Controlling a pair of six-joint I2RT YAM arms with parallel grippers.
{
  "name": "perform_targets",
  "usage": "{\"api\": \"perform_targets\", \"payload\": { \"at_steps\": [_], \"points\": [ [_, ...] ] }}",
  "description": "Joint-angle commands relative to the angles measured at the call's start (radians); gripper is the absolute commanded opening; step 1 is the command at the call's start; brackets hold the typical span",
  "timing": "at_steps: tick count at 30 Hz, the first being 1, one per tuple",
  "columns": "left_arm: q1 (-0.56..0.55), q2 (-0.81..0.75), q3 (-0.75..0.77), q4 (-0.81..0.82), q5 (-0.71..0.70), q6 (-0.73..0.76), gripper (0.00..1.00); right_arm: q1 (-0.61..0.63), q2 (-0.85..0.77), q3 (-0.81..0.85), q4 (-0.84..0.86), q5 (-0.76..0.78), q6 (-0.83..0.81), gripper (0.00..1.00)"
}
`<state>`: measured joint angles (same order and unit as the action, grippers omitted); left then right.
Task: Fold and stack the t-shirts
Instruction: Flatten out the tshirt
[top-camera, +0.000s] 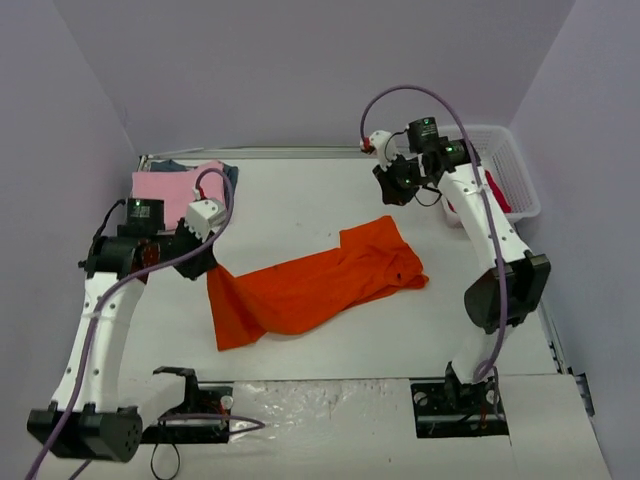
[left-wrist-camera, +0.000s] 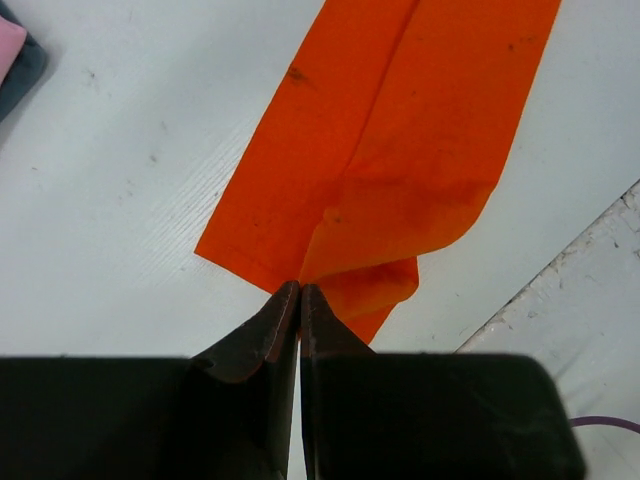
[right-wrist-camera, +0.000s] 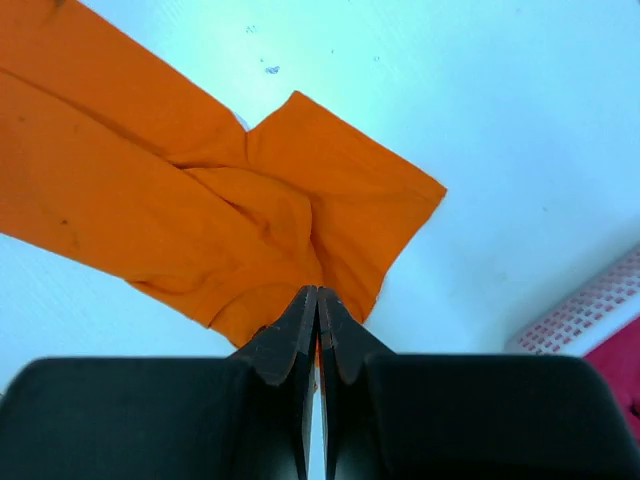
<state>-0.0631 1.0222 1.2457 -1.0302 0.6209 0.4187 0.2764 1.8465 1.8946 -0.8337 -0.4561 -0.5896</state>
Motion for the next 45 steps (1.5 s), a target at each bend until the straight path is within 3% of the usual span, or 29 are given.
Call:
{"api": "perform_targets", "payload": {
  "at_steps": [1, 4, 5, 6, 9, 19, 28, 35, 38, 40, 45],
  "points": [
    [0.006, 0.032, 0.052, 0.041, -0.014, -0.046, 0.02, 0.003, -0.156, -0.15, 0.016, 0.023, 0.025, 0.0],
    [0.006, 0.038, 0.051, 0.048, 0.013, -0.049, 0.02, 0.003, -0.193, -0.26, 0.024, 0.017, 0.005, 0.04],
    [0.006, 0.033, 0.047, 0.048, 0.017, -0.044, 0.02, 0.001, -0.187, -0.278, 0.024, 0.017, 0.001, 0.11],
    [0.006, 0.032, 0.043, 0.048, 0.017, -0.043, 0.02, 0.001, -0.166, -0.29, 0.027, 0.017, -0.009, 0.26],
    [0.006, 0.018, 0.032, 0.038, 0.028, -0.037, 0.02, -0.002, -0.089, -0.304, 0.036, 0.002, -0.019, 0.35],
    [0.009, -0.117, -0.055, 0.044, 0.011, -0.035, 0.02, -0.003, 0.204, -0.146, 0.036, -0.018, -0.021, 0.39],
    [0.017, -0.171, -0.104, 0.056, 0.014, -0.032, 0.02, 0.004, 0.312, -0.083, 0.035, -0.023, -0.016, 0.42],
    [0.022, -0.169, -0.112, 0.062, 0.019, -0.029, 0.02, 0.017, 0.319, -0.137, 0.019, -0.03, -0.039, 0.4],
    [0.023, -0.171, -0.114, 0.064, 0.023, -0.029, 0.02, 0.017, 0.31, -0.164, 0.018, -0.036, -0.05, 0.19],
    [0.025, -0.172, -0.115, 0.065, 0.023, -0.029, 0.02, 0.017, 0.298, -0.183, 0.018, -0.036, -0.056, 0.0],
    [0.028, -0.178, -0.115, 0.064, 0.026, -0.031, 0.02, 0.017, 0.243, -0.215, 0.015, -0.041, -0.067, 0.0]
  ]
}}
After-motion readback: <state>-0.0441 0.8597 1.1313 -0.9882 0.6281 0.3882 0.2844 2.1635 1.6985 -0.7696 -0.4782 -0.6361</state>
